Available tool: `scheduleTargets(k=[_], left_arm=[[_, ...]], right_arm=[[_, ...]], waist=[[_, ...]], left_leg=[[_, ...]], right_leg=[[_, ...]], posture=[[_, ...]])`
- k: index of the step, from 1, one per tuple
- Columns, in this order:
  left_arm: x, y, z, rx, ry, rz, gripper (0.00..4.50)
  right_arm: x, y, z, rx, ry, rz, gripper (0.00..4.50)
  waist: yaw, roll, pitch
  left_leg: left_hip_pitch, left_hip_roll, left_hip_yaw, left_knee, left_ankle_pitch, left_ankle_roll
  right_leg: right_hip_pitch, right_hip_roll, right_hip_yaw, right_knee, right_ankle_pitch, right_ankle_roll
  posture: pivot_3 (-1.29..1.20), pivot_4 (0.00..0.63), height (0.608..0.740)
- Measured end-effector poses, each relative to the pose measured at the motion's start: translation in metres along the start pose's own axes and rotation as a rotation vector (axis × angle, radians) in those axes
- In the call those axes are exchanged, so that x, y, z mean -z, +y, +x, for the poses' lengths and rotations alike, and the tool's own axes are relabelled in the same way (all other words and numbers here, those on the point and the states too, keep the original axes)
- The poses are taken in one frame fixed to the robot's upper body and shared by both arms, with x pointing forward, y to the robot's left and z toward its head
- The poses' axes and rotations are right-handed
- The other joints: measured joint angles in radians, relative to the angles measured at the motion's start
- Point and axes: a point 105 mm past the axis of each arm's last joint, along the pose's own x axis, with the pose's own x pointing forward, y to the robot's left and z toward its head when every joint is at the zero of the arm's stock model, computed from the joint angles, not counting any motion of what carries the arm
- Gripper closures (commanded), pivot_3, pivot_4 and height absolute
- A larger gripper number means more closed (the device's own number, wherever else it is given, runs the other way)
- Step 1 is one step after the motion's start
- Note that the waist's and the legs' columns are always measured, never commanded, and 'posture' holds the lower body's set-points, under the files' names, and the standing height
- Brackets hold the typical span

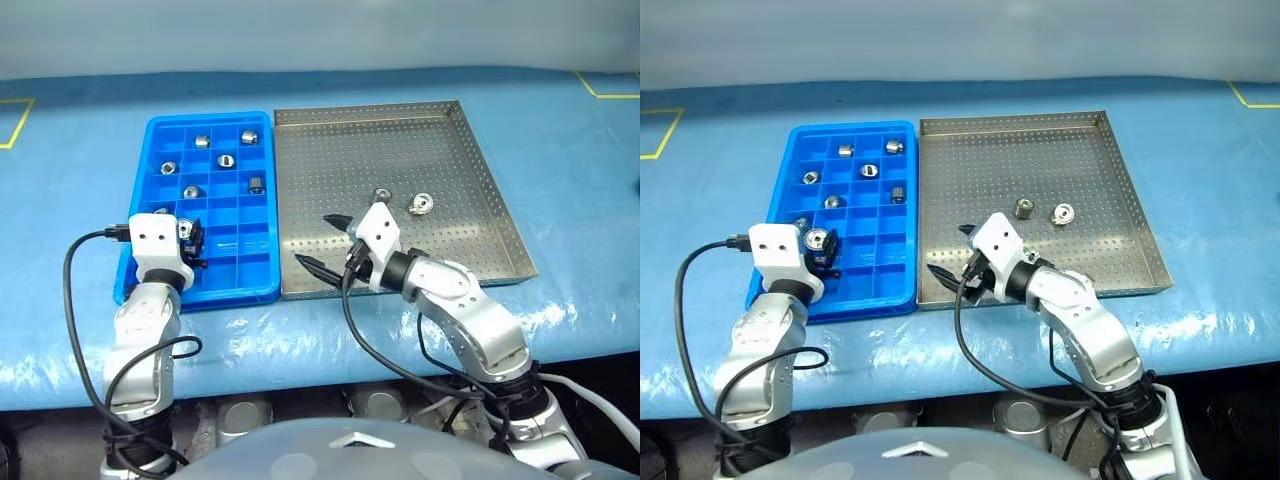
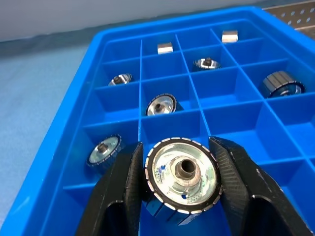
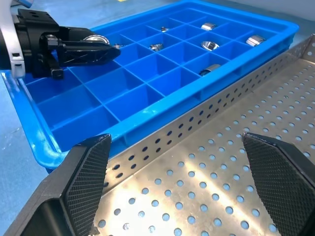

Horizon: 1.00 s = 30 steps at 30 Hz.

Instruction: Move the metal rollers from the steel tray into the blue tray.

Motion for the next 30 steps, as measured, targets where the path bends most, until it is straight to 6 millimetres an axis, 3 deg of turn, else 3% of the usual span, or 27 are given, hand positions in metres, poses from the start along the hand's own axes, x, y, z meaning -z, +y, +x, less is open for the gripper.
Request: scheduleTargets(k=[5,10,15,25,30], left_arm=[[-0.003,-0.006,0.003,0.03,0.016,-0.006,0.01],[-0.048,-0.031,0.011,0.177,-0.121,0.004,0.01],[-0.09,-0.078,0.023,0.455,-0.228,0.03,0.01],[-0.11,-0.183,0.063,0.798,-0.171,0.004,0.01],[-0.089,-0.219,0.082,0.849,-0.069,-0.002,0.01]], right_arm=[[-0.005,-0.005,-0.004,0.038,-0.02,-0.006,0.0],[-0.005,-0.012,-0.012,0.099,-0.025,0.006,0.0],[-0.003,-0.031,-0.029,0.212,-0.022,0.009,0.0],[0.006,-0.046,-0.054,0.387,0.003,0.021,0.0],[0.011,-0.045,-0.058,0.43,0.015,0.024,0.0]], waist=[[-0.005,0.0,0.0],[-0.006,0.0,0.0],[-0.011,0.0,0.0],[-0.06,0.0,0.0],[-0.105,0.001,0.0]], left_leg=[[0.0,0.0,0.0,0.0,0.0,0.0],[0.0,0.0,0.0,0.0,0.0,0.0],[0.0,0.0,0.0,0.0,0.0,0.0],[-0.002,-0.001,0.0,0.001,0.0,0.001],[-0.003,-0.001,0.001,0.0,-0.002,0.004]], right_leg=[[0.0,0.0,0.0,0.0,0.0,0.0],[0.0,0.0,0.0,0.0,0.0,0.0],[0.0,0.0,0.0,0.0,0.0,0.0],[0.0,0.0,0.001,-0.002,0.0,0.0],[0.0,0.0,0.001,-0.006,0.0,0.001]], posture=[[-0.06,0.15,0.74],[-0.08,0.15,0.74],[-0.13,0.15,0.74],[-0.24,0.15,0.74],[-0.29,0.15,0.74]])
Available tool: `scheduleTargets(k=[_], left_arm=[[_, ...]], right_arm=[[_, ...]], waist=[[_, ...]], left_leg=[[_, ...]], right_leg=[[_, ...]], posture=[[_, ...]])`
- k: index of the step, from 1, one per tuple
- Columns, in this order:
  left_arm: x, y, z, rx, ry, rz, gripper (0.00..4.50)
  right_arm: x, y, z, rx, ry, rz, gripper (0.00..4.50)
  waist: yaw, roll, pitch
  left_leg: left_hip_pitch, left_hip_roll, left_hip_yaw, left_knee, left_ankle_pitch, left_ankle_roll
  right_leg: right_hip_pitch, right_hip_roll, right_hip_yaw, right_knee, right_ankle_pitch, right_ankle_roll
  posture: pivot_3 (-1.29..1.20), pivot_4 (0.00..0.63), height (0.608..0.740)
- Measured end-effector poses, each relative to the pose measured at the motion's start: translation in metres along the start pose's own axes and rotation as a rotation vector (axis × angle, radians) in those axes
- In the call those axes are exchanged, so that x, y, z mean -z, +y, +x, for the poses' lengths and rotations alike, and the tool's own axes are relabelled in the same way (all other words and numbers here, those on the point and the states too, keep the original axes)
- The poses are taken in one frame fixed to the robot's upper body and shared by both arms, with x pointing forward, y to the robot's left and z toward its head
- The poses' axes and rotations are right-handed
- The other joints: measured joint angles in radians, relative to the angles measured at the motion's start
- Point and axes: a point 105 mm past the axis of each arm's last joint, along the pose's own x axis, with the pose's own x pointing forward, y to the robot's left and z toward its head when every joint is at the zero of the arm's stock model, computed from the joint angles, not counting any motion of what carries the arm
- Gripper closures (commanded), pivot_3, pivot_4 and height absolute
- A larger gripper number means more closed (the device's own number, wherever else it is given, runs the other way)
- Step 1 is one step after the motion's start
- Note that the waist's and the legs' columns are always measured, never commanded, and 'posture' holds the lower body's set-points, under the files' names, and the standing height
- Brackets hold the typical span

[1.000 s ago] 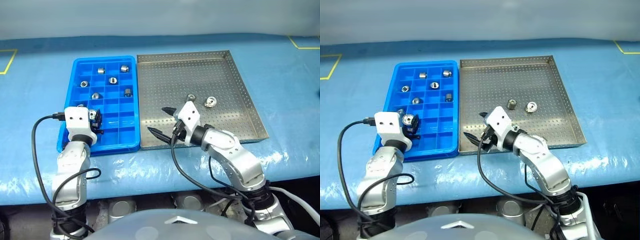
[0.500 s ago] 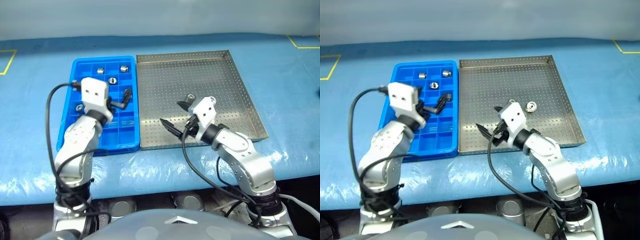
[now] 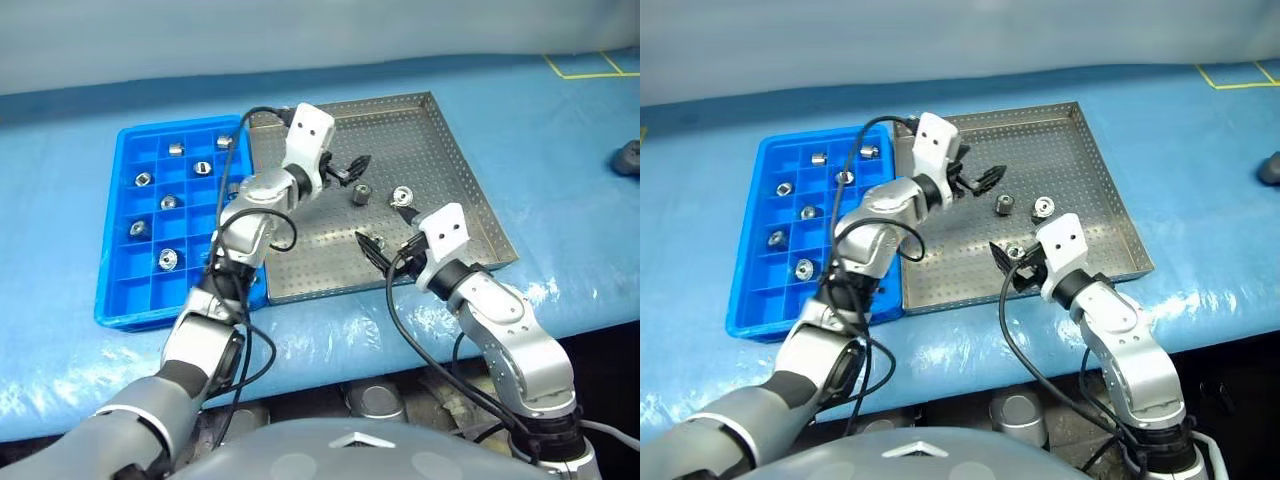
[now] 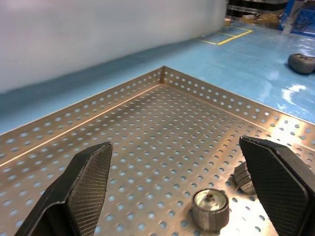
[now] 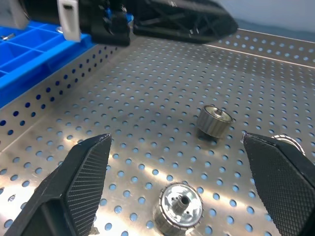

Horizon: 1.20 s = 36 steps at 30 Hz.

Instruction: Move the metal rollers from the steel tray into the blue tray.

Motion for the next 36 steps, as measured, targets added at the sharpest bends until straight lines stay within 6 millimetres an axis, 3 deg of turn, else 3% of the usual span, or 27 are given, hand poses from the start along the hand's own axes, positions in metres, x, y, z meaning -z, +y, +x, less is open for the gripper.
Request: scheduleTargets(k=[4,10,13,19,21,27,32,34,36], left_arm=[[0.029,-0.002,0.017,0.004,0.1,-0.011,0.01],[0.055,0.004,0.023,-0.023,0.188,0.012,0.01],[0.061,0.005,0.023,-0.025,0.205,0.03,0.58],[0.057,0.011,0.017,-0.026,0.189,0.041,2.57],[0.051,0.011,0.01,-0.023,0.156,0.036,2.81],[0.026,0.031,-0.046,-0.121,-0.02,-0.062,2.81],[0.004,0.05,-0.12,-0.3,-0.183,-0.01,2.81],[0.002,0.059,-0.158,-0.415,-0.205,0.026,2.81],[0.005,0.065,-0.183,-0.503,-0.193,0.042,2.81]], right_arm=[[0.002,0.002,-0.003,0.021,0.001,0.008,0.0],[-0.001,0.004,-0.004,0.031,-0.011,0.013,0.0],[-0.001,0.004,-0.004,0.036,-0.012,0.013,0.0],[-0.003,0.007,-0.002,0.022,-0.02,0.009,0.0],[-0.006,0.009,0.001,0.005,-0.027,0.004,0.0],[-0.011,0.019,0.015,-0.077,-0.04,-0.009,0.0],[-0.019,0.039,0.032,-0.204,-0.062,-0.017,0.0],[-0.023,0.052,0.04,-0.279,-0.071,-0.02,0.0],[-0.025,0.064,0.046,-0.347,-0.075,-0.024,0.0]], waist=[[-0.032,0.0,0.0],[-0.072,0.0,0.0],[-0.082,0.0,0.0],[-0.085,0.0,0.0],[-0.084,0.001,0.0],[-0.049,0.003,0.001],[-0.009,0.003,0.001],[0.015,0.003,0.001],[0.046,0.003,0.001]], left_leg=[[-0.001,0.0,0.0,0.0,-0.002,0.003],[-0.003,0.0,0.0,0.0,-0.002,0.003],[-0.003,0.0,0.0,0.0,-0.002,0.003],[-0.003,0.0,0.0,0.0,-0.002,0.003],[-0.002,0.0,0.0,-0.001,-0.002,0.003],[-0.001,0.001,-0.001,-0.001,-0.001,0.002],[0.0,0.002,0.0,0.0,-0.001,0.002],[0.001,0.002,0.0,0.0,-0.001,0.002],[0.001,0.002,-0.001,0.001,-0.001,0.002]], right_leg=[[0.0,0.0,0.0,-0.003,0.0,0.0],[0.0,0.0,0.0,-0.004,0.0,0.001],[0.0,0.0,0.0,-0.004,0.0,0.002],[0.0,0.0,0.0,-0.004,0.0,0.002],[0.0,0.0,0.0,-0.004,0.0,0.002],[-0.001,0.0,0.0,-0.001,0.0,0.002],[0.0,0.0,0.001,0.0,0.001,0.001],[0.0,0.0,0.0,0.001,0.001,0.001],[0.001,0.0,0.0,0.0,0.001,0.001]], posture=[[-0.31,0.15,0.74],[-0.32,0.15,0.74],[-0.32,0.15,0.74],[-0.25,0.15,0.74],[-0.21,0.15,0.74],[-0.14,0.15,0.74],[-0.04,0.15,0.74],[0.0,0.15,0.74],[0.04,0.15,0.74]])
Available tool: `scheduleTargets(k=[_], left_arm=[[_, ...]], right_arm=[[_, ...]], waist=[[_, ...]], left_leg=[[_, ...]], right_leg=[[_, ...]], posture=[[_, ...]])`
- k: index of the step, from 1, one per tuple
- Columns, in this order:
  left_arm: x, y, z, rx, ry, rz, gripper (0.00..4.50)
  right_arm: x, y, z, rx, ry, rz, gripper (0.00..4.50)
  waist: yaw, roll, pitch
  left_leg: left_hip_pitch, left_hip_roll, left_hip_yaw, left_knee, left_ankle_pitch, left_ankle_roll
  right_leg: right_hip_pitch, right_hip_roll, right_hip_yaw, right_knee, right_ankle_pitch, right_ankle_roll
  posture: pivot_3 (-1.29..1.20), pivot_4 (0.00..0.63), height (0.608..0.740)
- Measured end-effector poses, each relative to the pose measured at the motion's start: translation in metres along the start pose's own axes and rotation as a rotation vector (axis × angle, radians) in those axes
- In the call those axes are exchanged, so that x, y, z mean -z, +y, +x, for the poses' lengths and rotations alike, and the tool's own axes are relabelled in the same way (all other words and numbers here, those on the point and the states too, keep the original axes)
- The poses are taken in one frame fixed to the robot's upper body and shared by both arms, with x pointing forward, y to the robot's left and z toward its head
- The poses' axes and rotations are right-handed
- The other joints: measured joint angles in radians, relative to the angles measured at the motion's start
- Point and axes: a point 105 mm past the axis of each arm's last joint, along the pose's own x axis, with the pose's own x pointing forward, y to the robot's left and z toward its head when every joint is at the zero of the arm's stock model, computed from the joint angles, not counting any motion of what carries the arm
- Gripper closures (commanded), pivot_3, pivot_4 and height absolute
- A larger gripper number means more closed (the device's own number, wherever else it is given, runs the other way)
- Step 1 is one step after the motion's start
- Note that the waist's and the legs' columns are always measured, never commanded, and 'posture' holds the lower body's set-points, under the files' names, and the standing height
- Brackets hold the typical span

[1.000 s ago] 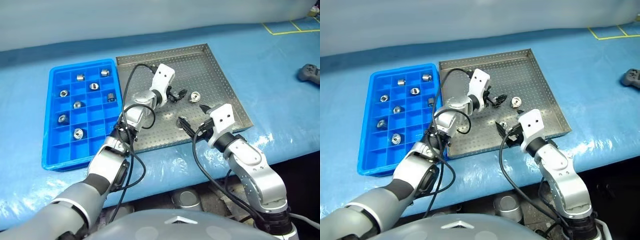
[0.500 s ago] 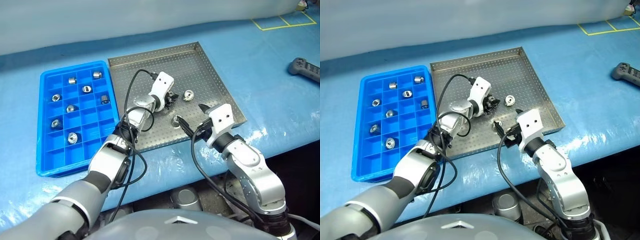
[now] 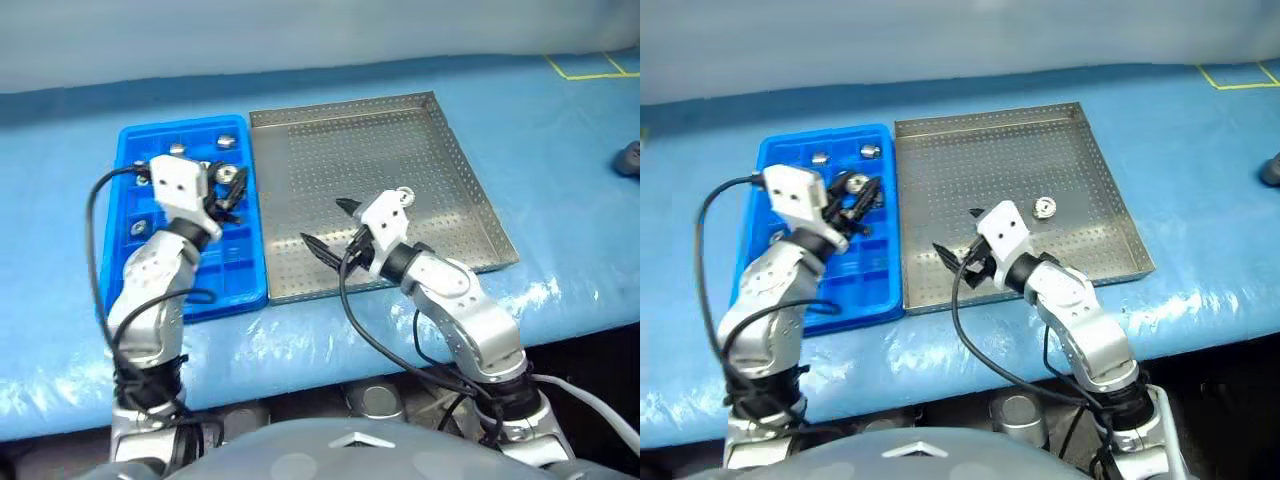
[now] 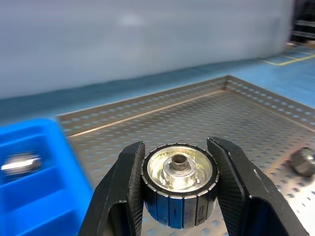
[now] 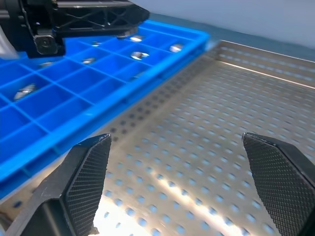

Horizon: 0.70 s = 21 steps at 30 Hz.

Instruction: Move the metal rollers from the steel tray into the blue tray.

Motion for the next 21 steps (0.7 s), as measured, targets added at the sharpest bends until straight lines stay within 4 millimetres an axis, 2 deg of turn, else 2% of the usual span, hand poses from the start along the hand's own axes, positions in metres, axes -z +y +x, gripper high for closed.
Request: scheduleTargets(k=[5,10,15,20,21], left_arm=[[0.004,0.02,-0.048,-0.161,0.055,0.047,2.81],[0.032,0.028,-0.089,-0.254,0.206,0.075,2.81],[0.055,0.032,-0.112,-0.371,0.295,0.02,2.81],[0.061,0.039,-0.118,-0.469,0.298,0.016,2.81],[0.062,0.04,-0.116,-0.483,0.292,0.012,2.46]], right_arm=[[-0.005,0.028,0.019,-0.195,-0.017,-0.032,0.0],[0.001,0.038,0.027,-0.292,-0.003,-0.043,0.0],[-0.001,0.045,0.029,-0.339,-0.017,-0.047,0.0],[0.0,0.047,0.028,-0.359,-0.014,-0.045,0.0],[0.001,0.047,0.028,-0.36,-0.012,-0.043,0.0]], waist=[[0.071,-0.001,0.0],[0.12,-0.001,0.0],[0.137,-0.001,0.0],[0.138,-0.001,0.0],[0.138,-0.001,0.0]], left_leg=[[0.0,-0.001,0.0,0.0,0.0,0.0],[0.0,0.0,-0.002,0.0,0.0,-0.001],[0.001,0.0,-0.002,0.0,0.0,-0.002],[0.002,0.0,-0.003,-0.001,0.0,-0.002],[0.002,0.0,-0.002,-0.002,0.0,-0.002]], right_leg=[[0.001,-0.002,-0.001,-0.002,0.002,-0.003],[0.002,-0.002,-0.003,-0.003,0.002,-0.005],[0.003,-0.001,-0.005,-0.002,-0.001,-0.002],[0.002,-0.001,-0.005,-0.002,-0.001,-0.002],[0.002,-0.001,-0.005,-0.002,-0.001,-0.002]], posture=[[0.14,0.15,0.74],[0.19,0.15,0.74],[0.19,0.15,0.74],[0.16,0.15,0.74],[0.14,0.15,0.74]])
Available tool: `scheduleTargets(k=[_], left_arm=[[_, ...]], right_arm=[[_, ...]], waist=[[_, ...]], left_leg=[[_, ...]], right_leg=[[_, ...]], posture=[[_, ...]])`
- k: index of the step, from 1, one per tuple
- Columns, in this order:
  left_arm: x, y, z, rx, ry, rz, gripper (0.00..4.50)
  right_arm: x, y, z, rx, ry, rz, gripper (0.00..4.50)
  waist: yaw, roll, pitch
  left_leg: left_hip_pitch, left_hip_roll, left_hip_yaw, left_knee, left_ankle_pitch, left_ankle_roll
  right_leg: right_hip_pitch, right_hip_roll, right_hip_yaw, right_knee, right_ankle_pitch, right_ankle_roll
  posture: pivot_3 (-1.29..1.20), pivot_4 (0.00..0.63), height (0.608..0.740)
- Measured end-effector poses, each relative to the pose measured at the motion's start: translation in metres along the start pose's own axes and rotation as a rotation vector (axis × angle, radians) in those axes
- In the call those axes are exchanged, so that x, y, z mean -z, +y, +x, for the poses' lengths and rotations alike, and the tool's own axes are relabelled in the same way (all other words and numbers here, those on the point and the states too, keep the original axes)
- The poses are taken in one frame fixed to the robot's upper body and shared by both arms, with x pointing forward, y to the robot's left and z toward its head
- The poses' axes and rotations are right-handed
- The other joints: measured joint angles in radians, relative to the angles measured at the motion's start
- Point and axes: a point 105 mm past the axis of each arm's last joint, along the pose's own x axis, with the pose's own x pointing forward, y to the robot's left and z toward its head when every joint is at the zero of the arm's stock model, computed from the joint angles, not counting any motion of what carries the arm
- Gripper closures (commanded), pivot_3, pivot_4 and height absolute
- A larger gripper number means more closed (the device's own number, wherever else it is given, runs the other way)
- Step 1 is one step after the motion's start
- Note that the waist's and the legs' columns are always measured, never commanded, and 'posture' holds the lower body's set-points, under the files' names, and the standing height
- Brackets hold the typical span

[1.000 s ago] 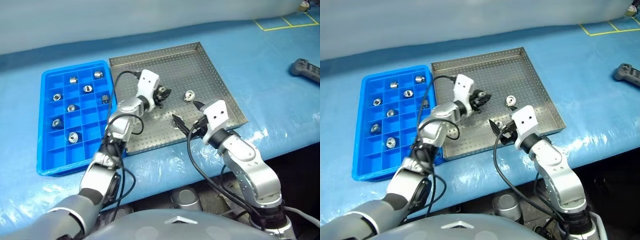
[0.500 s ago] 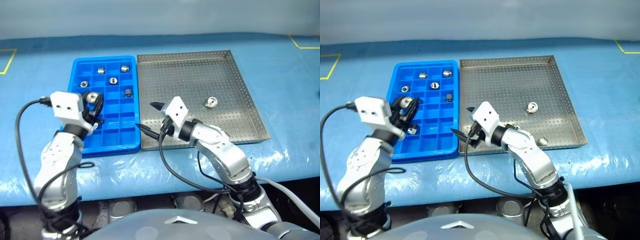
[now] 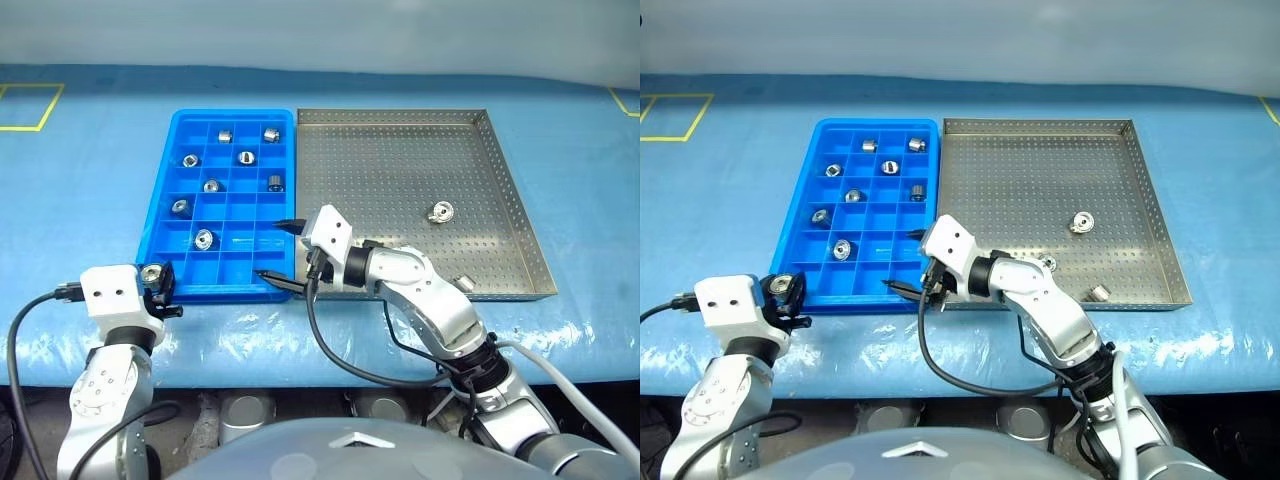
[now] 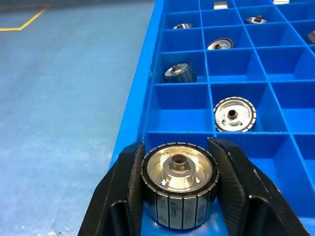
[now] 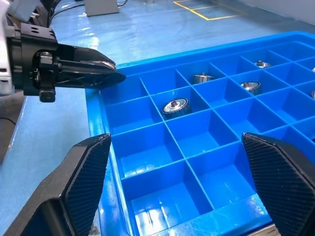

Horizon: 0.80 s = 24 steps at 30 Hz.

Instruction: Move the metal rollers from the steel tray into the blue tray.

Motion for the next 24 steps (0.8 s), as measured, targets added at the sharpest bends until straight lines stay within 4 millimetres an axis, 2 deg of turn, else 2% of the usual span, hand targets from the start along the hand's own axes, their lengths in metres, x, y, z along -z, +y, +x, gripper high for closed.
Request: scheduleTargets(k=[5,8,12,15,20,24], left_arm=[[-0.005,-0.006,0.012,0.023,-0.024,-0.031,0.94],[-0.023,-0.019,0.021,0.104,-0.087,-0.053,0.02],[-0.05,-0.046,0.028,0.268,-0.184,-0.059,0.02],[-0.063,-0.078,0.029,0.449,-0.241,-0.024,0.02],[-0.057,-0.127,0.02,0.754,-0.253,0.044,0.02],[-0.049,-0.151,0.009,0.928,-0.255,0.101,0.02]], right_arm=[[0.004,0.001,-0.003,0.012,0.006,0.011,0.0],[0.005,0.0,-0.008,0.047,0.006,0.017,0.0],[0.006,-0.009,-0.023,0.159,0.004,0.035,0.0],[0.008,-0.027,-0.045,0.337,0.017,0.068,0.0],[0.016,-0.047,-0.083,0.584,0.103,0.086,0.0],[0.028,-0.049,-0.097,0.655,0.235,0.101,0.0]], waist=[[-0.008,0.0,0.0],[-0.017,0.0,0.0],[-0.032,0.0,0.0],[-0.049,0.0,0.0],[-0.098,0.001,0.0],[-0.135,0.001,0.0]], left_leg=[[0.0,0.0,0.0,0.0,0.0,0.0],[0.0,0.0,0.0,0.0,0.0,0.0],[-0.001,0.0,0.0,0.0,0.0,0.0],[-0.001,-0.001,0.001,0.001,0.0,-0.001],[-0.001,0.0,0.003,0.0,0.0,-0.001],[-0.001,0.0,0.003,0.0,0.0,0.0]], right_leg=[[0.0,0.0,0.0,0.0,0.0,0.0],[0.0,0.0,0.0,0.0,0.0,0.0],[0.0,0.0,0.0,0.0,0.0,0.0],[0.0,0.0,0.001,0.0,0.001,-0.001],[-0.001,0.0,0.003,0.0,0.002,-0.003],[-0.002,0.001,0.004,0.0,0.0,0.0]], posture=[[0.08,0.15,0.74],[0.03,0.15,0.74],[-0.04,0.15,0.74],[-0.08,0.15,0.74],[-0.17,0.15,0.74],[-0.18,0.15,0.74]])
